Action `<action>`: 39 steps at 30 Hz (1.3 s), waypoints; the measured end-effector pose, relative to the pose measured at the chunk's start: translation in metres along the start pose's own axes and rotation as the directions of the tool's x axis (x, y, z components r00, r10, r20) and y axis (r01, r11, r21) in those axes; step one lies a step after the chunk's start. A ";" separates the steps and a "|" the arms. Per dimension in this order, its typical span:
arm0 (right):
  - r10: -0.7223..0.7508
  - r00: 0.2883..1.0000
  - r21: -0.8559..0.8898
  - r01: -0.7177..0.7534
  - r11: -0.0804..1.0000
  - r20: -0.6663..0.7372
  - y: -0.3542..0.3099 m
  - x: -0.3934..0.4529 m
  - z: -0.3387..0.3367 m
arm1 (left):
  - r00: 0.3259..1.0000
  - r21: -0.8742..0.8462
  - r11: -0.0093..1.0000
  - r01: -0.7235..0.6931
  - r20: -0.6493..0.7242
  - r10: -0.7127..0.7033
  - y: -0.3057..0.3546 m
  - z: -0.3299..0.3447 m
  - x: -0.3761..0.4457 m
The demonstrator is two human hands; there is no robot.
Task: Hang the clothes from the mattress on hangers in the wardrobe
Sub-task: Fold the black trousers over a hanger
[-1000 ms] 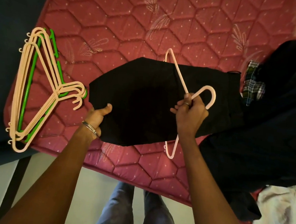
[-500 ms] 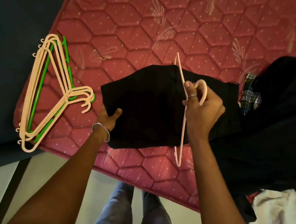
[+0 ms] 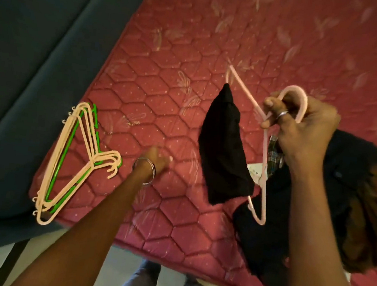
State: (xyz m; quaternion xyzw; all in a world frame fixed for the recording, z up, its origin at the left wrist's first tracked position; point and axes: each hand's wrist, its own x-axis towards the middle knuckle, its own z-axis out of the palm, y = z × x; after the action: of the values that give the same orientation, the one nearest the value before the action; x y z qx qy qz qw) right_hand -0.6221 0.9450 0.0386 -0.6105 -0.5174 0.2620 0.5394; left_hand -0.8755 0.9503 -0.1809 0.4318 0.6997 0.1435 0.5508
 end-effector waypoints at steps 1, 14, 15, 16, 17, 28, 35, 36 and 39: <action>-0.019 0.999 0.025 0.018 1.000 0.039 -0.011 0.002 -0.006 | 0.996 0.006 0.996 -0.088 -0.029 0.088 0.027 -0.008 -0.007; -0.324 0.913 0.582 0.127 0.803 0.248 -0.210 0.022 -0.075 | 0.377 0.144 0.602 -0.785 -0.660 0.650 0.217 -0.102 -0.246; -0.326 0.906 0.602 0.105 0.792 0.272 -0.233 0.015 -0.071 | 0.244 0.298 0.607 -0.737 -0.720 0.650 0.217 -0.112 -0.275; -0.342 0.892 0.612 0.098 0.785 0.296 -0.251 0.010 -0.064 | 0.125 0.431 0.588 -0.685 -0.725 0.677 0.219 -0.121 -0.297; -0.367 0.872 0.620 0.097 0.779 0.325 -0.271 0.004 -0.055 | 0.050 0.536 0.549 -0.641 -0.685 0.727 0.224 -0.130 -0.322; -0.677 0.460 0.729 0.090 0.679 0.574 -0.458 -0.146 0.074 | 0.260 0.460 0.730 -0.505 -0.726 0.637 0.141 -0.234 -0.568; -0.898 0.309 0.752 0.496 0.434 0.315 -0.523 -0.349 0.150 | 0.366 -0.199 0.794 -0.574 -0.930 0.032 -0.001 -0.278 -0.730; -0.904 0.313 0.764 0.493 0.416 0.290 -0.516 -0.375 0.152 | 0.391 -0.280 0.747 -0.604 -0.920 -0.028 -0.017 -0.279 -0.749; -0.855 0.322 0.841 0.233 0.488 0.407 -0.508 -0.476 0.149 | 0.458 -0.472 0.515 -0.716 -0.874 -0.165 -0.080 -0.293 -0.829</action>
State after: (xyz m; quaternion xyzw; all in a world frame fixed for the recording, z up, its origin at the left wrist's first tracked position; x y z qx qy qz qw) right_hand -1.0857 0.5074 0.3553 0.0461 -0.7586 0.4471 0.4717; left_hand -1.1565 0.3515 0.4044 0.1257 0.6253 0.7357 0.2278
